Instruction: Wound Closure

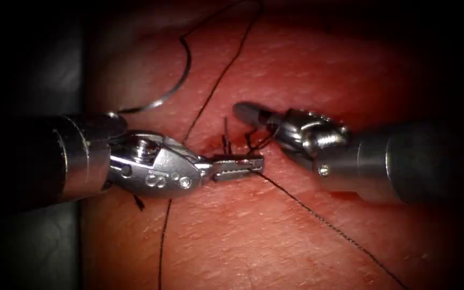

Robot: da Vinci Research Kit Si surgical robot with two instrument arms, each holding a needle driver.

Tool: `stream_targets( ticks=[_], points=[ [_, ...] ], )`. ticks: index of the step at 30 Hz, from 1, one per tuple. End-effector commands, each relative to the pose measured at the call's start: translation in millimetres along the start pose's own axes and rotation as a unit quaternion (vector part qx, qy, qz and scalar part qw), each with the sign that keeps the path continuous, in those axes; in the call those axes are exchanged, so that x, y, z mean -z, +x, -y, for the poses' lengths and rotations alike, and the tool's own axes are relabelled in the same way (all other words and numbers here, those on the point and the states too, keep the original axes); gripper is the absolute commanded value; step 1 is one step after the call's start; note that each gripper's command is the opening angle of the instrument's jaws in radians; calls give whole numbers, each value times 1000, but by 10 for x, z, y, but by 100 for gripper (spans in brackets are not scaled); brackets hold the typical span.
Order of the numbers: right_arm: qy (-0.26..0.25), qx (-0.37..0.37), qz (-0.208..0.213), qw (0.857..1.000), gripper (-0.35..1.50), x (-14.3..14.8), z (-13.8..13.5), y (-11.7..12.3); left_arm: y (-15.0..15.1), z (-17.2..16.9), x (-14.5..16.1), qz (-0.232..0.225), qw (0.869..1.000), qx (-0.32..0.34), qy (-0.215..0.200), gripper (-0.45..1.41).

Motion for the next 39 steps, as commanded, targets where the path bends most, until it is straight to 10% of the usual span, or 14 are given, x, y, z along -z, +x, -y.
stream_targets(
  ticks=[1, 17, 39],
  points=[
    [5, 3, -5, 1000, -35, 2, 6, -7, -4, -3, -5, -3, 1000, 0, -2, -45],
    [53, 89, -60, 993, -35, 47, 37, 6, -16, 47, 40, 27, 999, 28, -2, -45],
    [150, 180, -49, 971, -35, 57, 22, -51, -60, 125, 31, 53, 997, 51, -8, -45]
  ],
)
